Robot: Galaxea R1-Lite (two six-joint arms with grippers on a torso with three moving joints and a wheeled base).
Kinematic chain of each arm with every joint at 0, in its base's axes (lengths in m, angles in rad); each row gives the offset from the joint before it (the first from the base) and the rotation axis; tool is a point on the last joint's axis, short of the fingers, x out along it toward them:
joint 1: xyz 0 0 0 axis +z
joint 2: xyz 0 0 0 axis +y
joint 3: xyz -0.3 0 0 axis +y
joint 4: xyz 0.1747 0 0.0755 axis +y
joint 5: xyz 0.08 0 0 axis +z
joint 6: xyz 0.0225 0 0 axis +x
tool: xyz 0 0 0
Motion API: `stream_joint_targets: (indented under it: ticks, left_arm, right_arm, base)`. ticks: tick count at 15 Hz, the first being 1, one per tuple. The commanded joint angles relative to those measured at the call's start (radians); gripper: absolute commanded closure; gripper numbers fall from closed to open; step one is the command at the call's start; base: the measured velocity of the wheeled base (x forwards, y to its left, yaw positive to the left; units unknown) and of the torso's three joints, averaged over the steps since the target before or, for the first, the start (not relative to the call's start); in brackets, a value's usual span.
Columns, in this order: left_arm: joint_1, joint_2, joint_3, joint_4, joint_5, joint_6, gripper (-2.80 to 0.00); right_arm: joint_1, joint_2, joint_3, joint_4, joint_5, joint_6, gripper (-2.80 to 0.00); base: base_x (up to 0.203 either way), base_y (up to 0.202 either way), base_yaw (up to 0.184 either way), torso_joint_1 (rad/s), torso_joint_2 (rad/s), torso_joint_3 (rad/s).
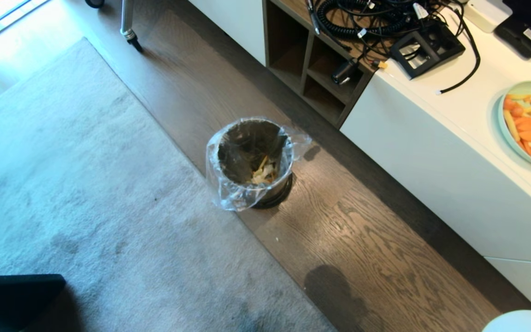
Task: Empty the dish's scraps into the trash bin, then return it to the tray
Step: Put the bowl back to the table
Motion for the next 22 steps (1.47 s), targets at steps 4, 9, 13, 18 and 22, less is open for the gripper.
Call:
stream_joint_targets:
  ticks: [4,9,13,18,22]
  left_arm:
    - [0.000,0.000,0.000,0.000,0.000,-0.001,0.00]
    - [0.000,0.000,0.000,0.000,0.000,-0.001,0.00]
    - [0.000,0.000,0.000,0.000,0.000,-0.001,0.00]
    - [0.000,0.000,0.000,0.000,0.000,-0.001,0.00]
    - [0.000,0.000,0.000,0.000,0.000,-0.001,0.00]
  right_arm:
    - [0.001,-0.023,0.000,0.000,0.001,-0.001,0.00]
    - [0.001,-0.023,0.000,0.000,0.000,-0.001,0.00]
    - [0.001,-0.023,0.000,0.000,0.000,-0.001,0.00]
    - [0.001,-0.023,0.000,0.000,0.000,-0.001,0.00]
    - [0.001,-0.023,0.000,0.000,0.000,-0.001,0.00]
  base:
    - [0.000,0.000,0.000,0.000,0.00,0.000]
    - [0.000,0.000,0.000,0.000,0.00,0.000]
    - [0.000,0.000,0.000,0.000,0.00,0.000]
    - [0.000,0.000,0.000,0.000,0.00,0.000]
    - [0.000,0.000,0.000,0.000,0.00,0.000]
